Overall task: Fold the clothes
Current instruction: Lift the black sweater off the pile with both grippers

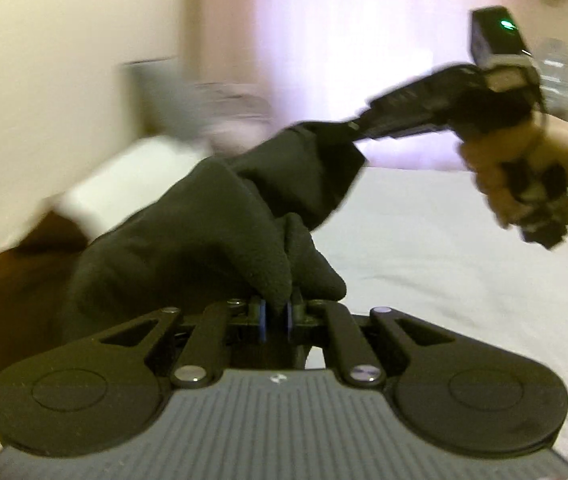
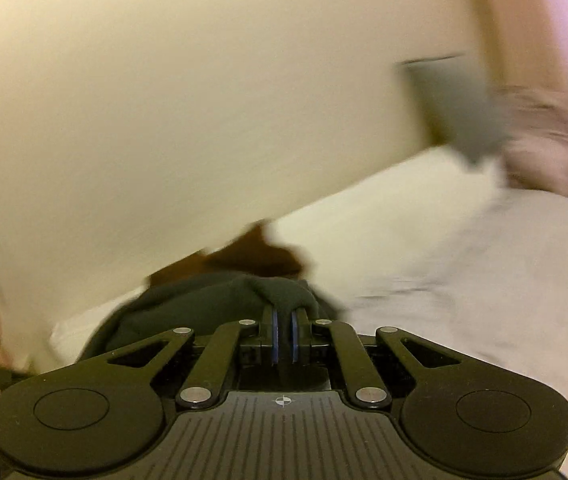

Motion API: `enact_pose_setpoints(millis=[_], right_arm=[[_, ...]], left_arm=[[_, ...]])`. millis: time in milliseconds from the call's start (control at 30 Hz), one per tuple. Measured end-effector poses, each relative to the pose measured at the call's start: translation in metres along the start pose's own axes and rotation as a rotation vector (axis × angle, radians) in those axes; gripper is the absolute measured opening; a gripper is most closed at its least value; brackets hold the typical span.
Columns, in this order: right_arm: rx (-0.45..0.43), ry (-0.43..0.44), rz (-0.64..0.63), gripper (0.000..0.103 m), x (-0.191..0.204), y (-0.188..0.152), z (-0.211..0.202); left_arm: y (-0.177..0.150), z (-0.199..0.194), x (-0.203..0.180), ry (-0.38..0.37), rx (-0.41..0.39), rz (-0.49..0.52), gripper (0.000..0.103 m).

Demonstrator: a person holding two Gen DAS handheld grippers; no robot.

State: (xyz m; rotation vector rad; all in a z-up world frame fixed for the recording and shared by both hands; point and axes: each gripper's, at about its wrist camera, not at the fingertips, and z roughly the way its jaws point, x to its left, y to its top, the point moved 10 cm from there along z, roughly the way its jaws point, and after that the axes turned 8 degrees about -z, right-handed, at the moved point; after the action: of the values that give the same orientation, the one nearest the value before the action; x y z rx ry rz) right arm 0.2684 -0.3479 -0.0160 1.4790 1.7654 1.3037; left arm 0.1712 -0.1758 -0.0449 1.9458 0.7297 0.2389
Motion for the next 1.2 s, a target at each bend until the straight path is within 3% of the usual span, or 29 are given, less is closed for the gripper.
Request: enact_pose_setpoints(millis=[167, 300, 433, 600, 700, 867, 967, 1100, 1200], right_arm=[[-0.127, -0.222, 0.196, 0.005, -0.138, -0.029, -0.181], [-0.173, -0.358, 0.228, 0.005, -0.211, -0.069, -0.315], [-0.257, -0.485, 0.308, 0.005, -0.287, -0.123, -0.470], [-0.288, -0.688, 0.406, 0.005, -0.349, -0.189, -0.652], [-0.336, -0.832, 0.440, 0.005, -0.347, -0.213, -0.741], [-0.476, -1.043, 0.401, 0.004, -0.300, -0.197, -0.843], [-0.540, -1.082, 0.293, 0.004, -0.268, -0.156, -0.845], [-0.586, -1.033, 0.156, 0.004, -0.260, -0.104, -0.824], [-0.542, -0.978, 0.104, 0.004, -0.294, -0.081, -0.763]], left_arm=[[0.002, 0.034, -0.185, -0.349, 0.050, 0.054, 0.006], [-0.007, 0.047, -0.331, -0.618, 0.125, 0.045, 0.006], [-0.031, 0.056, -0.470, -0.796, 0.227, 0.099, 0.006], [-0.058, 0.050, -0.614, -0.998, 0.334, 0.184, 0.005], [-0.057, 0.014, -0.676, -1.153, 0.321, 0.258, 0.005], [-0.038, -0.028, -0.713, -1.370, 0.259, 0.278, 0.005], [-0.029, -0.049, -0.693, -1.407, 0.193, 0.252, 0.005], [-0.011, -0.010, -0.664, -1.263, 0.160, 0.185, 0.006], [-0.010, 0.031, -0.619, -1.061, 0.196, 0.150, 0.006]])
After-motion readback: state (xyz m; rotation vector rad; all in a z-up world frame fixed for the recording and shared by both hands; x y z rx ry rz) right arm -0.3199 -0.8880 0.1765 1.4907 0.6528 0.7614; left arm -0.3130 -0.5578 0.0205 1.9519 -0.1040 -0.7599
